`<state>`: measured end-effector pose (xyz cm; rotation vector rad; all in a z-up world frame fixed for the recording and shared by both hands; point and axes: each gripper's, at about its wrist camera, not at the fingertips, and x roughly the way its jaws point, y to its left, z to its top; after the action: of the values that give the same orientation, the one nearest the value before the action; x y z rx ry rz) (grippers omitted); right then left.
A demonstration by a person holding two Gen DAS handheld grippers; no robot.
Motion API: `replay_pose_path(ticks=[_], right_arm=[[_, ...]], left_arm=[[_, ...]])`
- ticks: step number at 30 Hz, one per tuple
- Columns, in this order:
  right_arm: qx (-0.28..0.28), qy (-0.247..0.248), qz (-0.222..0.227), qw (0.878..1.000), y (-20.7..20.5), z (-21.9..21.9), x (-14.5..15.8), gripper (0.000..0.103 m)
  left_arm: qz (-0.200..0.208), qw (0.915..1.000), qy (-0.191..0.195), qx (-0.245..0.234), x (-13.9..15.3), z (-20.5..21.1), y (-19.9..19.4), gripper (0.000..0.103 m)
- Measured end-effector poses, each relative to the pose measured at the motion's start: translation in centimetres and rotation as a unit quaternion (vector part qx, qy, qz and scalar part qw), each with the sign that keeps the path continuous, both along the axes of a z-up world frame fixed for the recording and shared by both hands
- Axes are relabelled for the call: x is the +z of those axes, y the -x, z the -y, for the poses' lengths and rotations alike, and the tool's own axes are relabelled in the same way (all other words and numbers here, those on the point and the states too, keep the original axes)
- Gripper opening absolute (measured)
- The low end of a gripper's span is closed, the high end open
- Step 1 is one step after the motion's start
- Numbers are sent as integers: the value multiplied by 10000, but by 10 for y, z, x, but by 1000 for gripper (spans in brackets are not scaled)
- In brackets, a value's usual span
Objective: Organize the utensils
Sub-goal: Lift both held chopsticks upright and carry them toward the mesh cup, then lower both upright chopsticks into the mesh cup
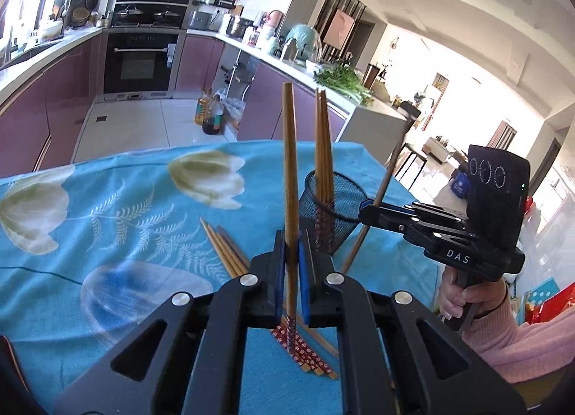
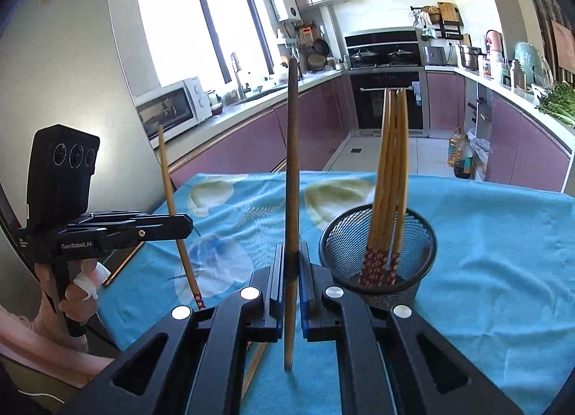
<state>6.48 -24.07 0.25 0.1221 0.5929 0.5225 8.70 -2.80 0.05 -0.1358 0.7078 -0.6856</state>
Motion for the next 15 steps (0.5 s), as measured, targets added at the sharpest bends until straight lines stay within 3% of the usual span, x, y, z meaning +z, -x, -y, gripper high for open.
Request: replay_pose_path(ticks=[15], right_arm=[[-266,-32,620,9977,-1,31,44,6]], left_arm=[[574,9978,293,-150,54,29,-19,7]])
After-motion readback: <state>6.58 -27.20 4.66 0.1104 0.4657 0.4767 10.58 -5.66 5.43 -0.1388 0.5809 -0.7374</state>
